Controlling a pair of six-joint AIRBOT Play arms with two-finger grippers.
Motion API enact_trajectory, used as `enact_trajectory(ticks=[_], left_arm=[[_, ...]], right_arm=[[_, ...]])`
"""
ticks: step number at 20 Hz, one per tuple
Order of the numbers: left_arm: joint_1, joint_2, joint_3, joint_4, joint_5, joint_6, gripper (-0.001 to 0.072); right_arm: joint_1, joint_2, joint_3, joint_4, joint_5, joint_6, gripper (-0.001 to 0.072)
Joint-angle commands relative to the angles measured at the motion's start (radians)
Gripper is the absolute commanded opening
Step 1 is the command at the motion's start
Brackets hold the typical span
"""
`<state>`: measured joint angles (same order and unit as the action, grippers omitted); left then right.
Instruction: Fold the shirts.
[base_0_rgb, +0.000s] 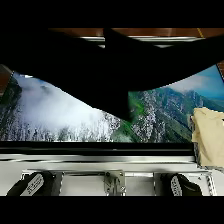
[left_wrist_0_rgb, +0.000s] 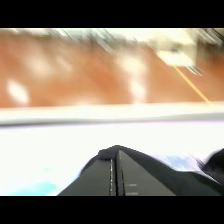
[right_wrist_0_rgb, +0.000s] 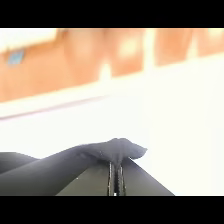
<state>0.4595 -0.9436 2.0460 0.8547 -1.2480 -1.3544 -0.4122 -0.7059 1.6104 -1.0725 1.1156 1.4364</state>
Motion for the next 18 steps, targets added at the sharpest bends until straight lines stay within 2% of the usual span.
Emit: enact_trajectory(ticks=[1,6,9,10,12,16,18], left_arm=[[0.1,0.075,0.091,0.113,-0.074,-0.098,0.004],[0.095,0.181,0.048,0.129,0.06,-0.034,0.004],[0.095,0.178,0.011,0.19,0.058,-0.034,0.004],[0.095,0.178,-0.033,0.193,0.058,-0.034,0.004],[0.095,0.177,-0.174,0.179,0.058,-0.034,0.004],[0.095,0.126,-0.518,0.097,0.06,-0.033,0.004],[0.085,0.06,-0.674,0.017,0.079,-0.002,0.004]], right_arm=[[-0.011,0.073,0.174,-0.068,0.049,0.027,0.0061],[-0.011,0.097,0.176,-0.168,0.158,0.027,0.0062],[-0.011,0.059,0.176,-0.244,0.371,0.025,0.0062],[-0.01,0.031,0.176,-0.244,0.489,0.026,0.0062],[-0.01,-0.014,0.114,-0.198,0.6,0.04,0.0062],[-0.01,-0.02,-0.28,-0.07,0.521,0.064,0.0062],[-0.01,-0.021,-0.535,-0.055,0.348,0.038,0.0061]])
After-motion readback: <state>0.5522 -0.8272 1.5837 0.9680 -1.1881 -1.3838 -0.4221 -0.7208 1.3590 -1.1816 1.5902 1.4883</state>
